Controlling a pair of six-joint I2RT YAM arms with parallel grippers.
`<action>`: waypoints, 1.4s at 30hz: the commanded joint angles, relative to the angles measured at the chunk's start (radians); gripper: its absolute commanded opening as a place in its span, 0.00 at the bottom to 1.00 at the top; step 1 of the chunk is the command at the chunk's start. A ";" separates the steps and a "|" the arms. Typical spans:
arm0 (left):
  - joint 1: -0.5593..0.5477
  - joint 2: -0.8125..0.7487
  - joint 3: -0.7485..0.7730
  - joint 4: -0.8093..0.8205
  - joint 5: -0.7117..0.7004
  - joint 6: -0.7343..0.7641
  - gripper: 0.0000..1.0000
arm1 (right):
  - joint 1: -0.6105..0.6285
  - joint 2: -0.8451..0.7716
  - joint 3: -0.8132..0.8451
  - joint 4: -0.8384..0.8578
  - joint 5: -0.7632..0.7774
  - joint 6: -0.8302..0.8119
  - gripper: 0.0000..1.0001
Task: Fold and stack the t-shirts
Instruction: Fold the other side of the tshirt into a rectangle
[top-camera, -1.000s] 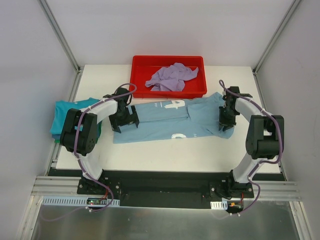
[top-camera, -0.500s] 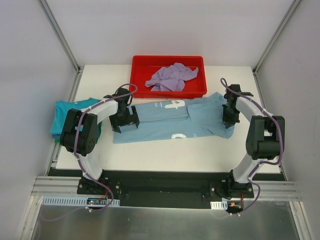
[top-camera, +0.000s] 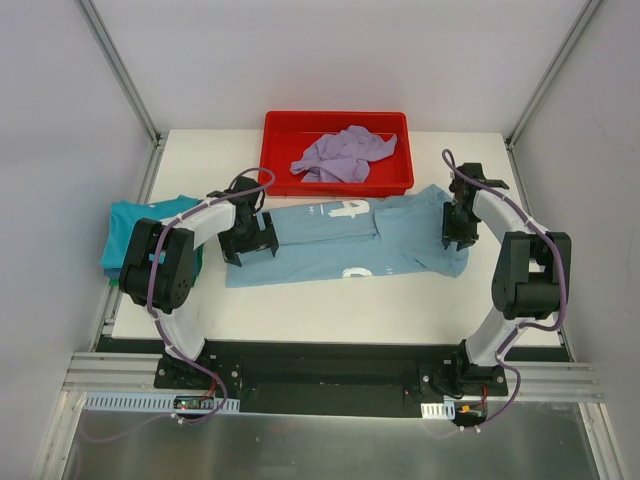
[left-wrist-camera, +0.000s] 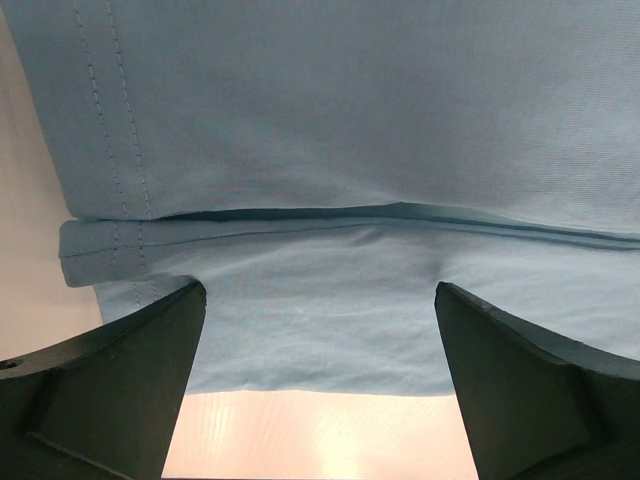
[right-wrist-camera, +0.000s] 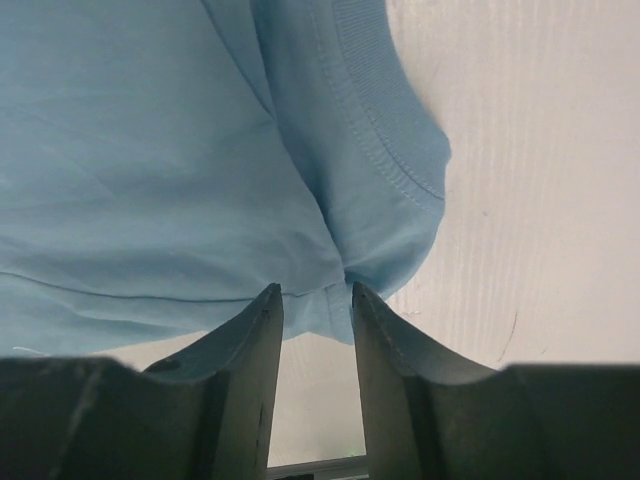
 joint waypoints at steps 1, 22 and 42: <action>0.001 0.003 -0.032 -0.039 -0.031 0.017 0.99 | -0.015 0.006 0.000 0.003 -0.066 -0.021 0.38; 0.001 -0.021 -0.045 -0.038 -0.055 0.016 0.99 | -0.047 0.009 -0.009 -0.005 -0.075 -0.012 0.00; 0.001 -0.041 -0.067 -0.039 -0.065 0.017 0.99 | -0.047 0.119 0.128 -0.019 0.045 -0.052 0.14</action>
